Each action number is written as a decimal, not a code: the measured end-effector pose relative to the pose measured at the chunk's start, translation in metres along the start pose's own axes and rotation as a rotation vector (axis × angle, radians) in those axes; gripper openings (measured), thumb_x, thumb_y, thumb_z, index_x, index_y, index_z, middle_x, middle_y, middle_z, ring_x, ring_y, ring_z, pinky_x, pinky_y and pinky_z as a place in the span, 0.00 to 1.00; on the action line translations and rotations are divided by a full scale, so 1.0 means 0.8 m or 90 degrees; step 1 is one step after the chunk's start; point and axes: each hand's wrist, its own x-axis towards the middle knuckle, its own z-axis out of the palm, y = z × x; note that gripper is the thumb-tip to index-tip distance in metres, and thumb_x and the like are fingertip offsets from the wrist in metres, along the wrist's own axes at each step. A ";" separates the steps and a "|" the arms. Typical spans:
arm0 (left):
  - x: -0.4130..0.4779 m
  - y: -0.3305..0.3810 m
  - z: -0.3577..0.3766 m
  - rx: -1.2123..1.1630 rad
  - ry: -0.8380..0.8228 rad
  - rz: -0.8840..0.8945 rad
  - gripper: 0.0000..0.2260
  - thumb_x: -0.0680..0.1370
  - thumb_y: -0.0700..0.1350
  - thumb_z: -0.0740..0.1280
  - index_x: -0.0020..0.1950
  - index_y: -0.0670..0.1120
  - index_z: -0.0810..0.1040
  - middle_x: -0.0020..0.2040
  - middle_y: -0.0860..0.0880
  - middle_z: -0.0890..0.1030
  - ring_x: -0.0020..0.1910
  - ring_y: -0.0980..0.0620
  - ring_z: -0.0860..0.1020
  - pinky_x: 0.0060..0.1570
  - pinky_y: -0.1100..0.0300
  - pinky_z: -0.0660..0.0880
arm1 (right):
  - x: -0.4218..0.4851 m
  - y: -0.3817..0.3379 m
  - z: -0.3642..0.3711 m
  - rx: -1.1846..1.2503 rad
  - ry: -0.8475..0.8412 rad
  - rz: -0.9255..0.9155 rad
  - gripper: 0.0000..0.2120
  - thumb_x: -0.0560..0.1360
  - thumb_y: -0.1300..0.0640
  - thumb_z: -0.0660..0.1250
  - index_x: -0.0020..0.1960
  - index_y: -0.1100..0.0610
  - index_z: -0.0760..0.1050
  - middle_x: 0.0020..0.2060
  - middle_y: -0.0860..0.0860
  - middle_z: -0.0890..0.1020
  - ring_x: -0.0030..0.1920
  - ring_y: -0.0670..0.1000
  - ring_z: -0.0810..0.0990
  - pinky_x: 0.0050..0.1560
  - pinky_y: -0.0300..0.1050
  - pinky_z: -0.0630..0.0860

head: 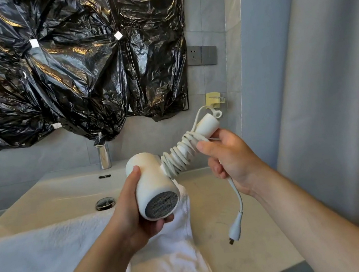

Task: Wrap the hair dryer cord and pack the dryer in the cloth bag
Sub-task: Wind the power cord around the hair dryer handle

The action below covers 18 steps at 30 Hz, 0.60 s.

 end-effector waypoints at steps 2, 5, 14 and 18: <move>-0.001 0.002 -0.004 0.004 -0.022 -0.081 0.32 0.69 0.70 0.64 0.49 0.42 0.80 0.33 0.40 0.81 0.26 0.41 0.77 0.17 0.65 0.70 | 0.003 0.005 -0.004 0.000 0.018 -0.002 0.05 0.76 0.57 0.68 0.50 0.56 0.74 0.27 0.50 0.71 0.21 0.45 0.64 0.19 0.37 0.59; -0.001 0.002 -0.006 0.030 -0.043 -0.172 0.35 0.68 0.72 0.62 0.39 0.38 0.82 0.30 0.40 0.79 0.22 0.42 0.77 0.15 0.65 0.72 | 0.006 0.012 -0.004 0.036 0.030 0.009 0.03 0.76 0.56 0.67 0.47 0.55 0.76 0.30 0.51 0.70 0.21 0.44 0.63 0.19 0.36 0.58; -0.001 -0.009 -0.004 -0.046 -0.106 -0.256 0.38 0.69 0.73 0.59 0.44 0.36 0.80 0.27 0.40 0.78 0.19 0.44 0.77 0.14 0.67 0.70 | 0.006 0.012 0.016 0.237 -0.007 0.122 0.04 0.79 0.56 0.63 0.51 0.49 0.75 0.43 0.54 0.74 0.21 0.43 0.62 0.21 0.35 0.54; 0.003 -0.009 -0.012 0.073 -0.111 -0.230 0.41 0.71 0.74 0.54 0.44 0.35 0.82 0.28 0.40 0.79 0.21 0.46 0.78 0.18 0.66 0.72 | 0.001 0.007 0.017 0.208 0.020 0.087 0.05 0.79 0.58 0.63 0.48 0.51 0.76 0.32 0.48 0.72 0.21 0.43 0.61 0.21 0.36 0.53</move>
